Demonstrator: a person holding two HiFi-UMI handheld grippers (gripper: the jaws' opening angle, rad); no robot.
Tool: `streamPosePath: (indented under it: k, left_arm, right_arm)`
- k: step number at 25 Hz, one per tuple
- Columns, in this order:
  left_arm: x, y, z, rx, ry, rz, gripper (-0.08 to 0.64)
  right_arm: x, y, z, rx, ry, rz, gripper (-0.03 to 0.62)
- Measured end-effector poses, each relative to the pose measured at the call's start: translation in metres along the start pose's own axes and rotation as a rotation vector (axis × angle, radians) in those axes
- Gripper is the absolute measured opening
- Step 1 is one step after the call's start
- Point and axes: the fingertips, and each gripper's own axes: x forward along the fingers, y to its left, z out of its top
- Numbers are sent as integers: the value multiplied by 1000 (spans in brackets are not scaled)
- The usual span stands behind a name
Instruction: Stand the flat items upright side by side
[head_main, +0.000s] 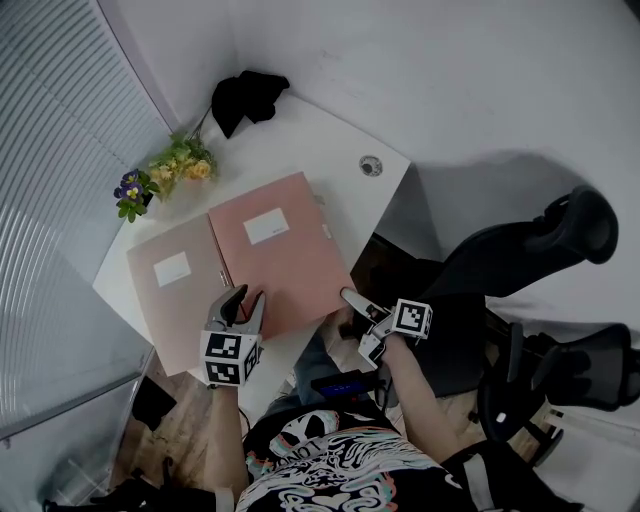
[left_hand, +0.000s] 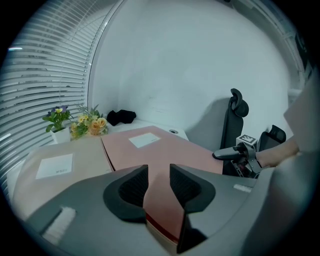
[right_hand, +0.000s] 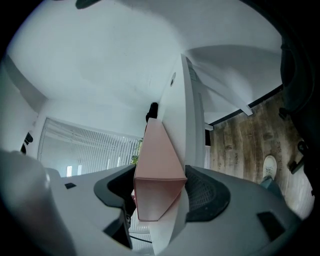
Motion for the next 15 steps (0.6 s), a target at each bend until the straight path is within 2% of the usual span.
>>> streamPosePath:
  k: [9,15]
  left_arm:
    - [-8,-3,7,0,-18,11,135]
    - [-11,-8,12,-25,-34,4,135]
  right_arm:
    - [-5,24,8,-63,-21,-59,308]
    - [-8,42,14,-142,-32,-102,307]
